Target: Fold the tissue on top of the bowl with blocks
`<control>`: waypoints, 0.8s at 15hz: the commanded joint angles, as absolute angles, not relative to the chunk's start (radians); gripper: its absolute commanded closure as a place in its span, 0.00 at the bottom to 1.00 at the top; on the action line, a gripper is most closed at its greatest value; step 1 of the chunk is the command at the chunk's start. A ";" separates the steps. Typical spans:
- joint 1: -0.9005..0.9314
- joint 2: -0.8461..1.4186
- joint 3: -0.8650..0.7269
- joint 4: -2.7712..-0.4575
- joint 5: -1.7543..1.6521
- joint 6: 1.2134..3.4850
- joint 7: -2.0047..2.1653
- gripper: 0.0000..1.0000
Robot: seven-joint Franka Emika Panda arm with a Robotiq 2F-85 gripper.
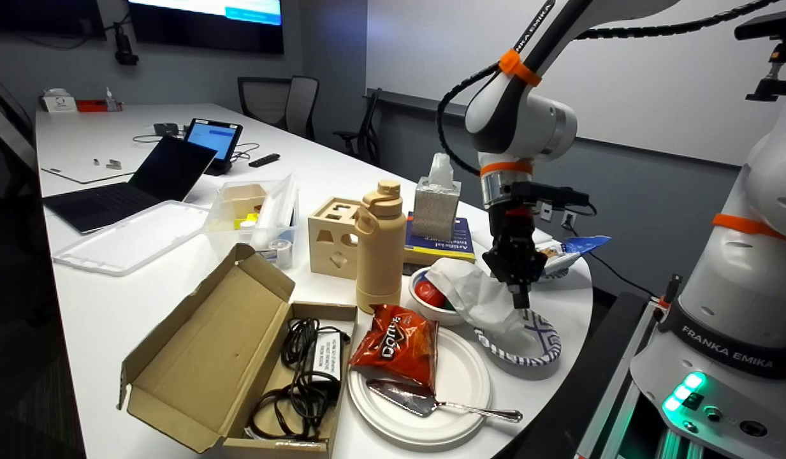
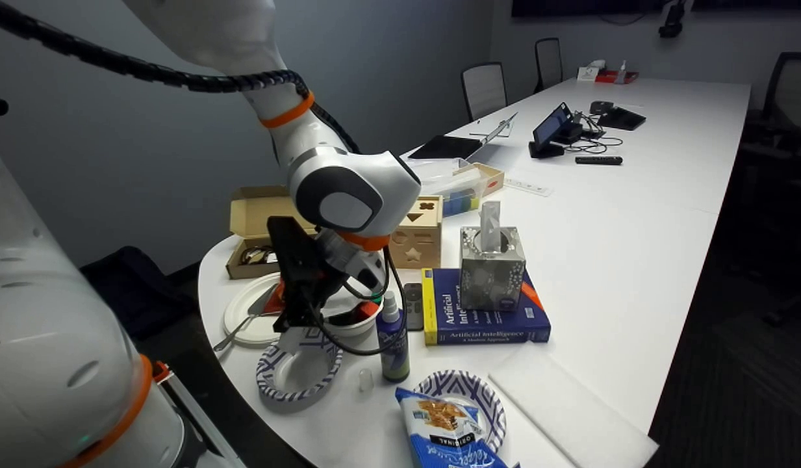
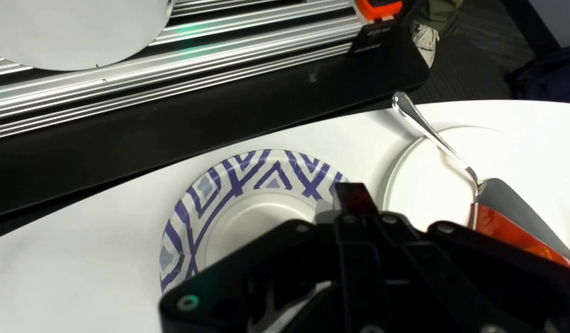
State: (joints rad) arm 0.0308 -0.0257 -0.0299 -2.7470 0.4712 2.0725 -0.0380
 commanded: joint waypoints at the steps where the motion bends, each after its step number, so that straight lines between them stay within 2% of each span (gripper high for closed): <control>1: 0.022 -0.065 -0.017 -2.743 0.450 2.107 -0.010 1.00; 12: 0.029 -0.181 -0.026 -2.762 0.589 2.202 -0.076 1.00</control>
State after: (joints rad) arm 0.0309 -0.1257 -0.0199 -2.7405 0.5189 2.1736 -0.0402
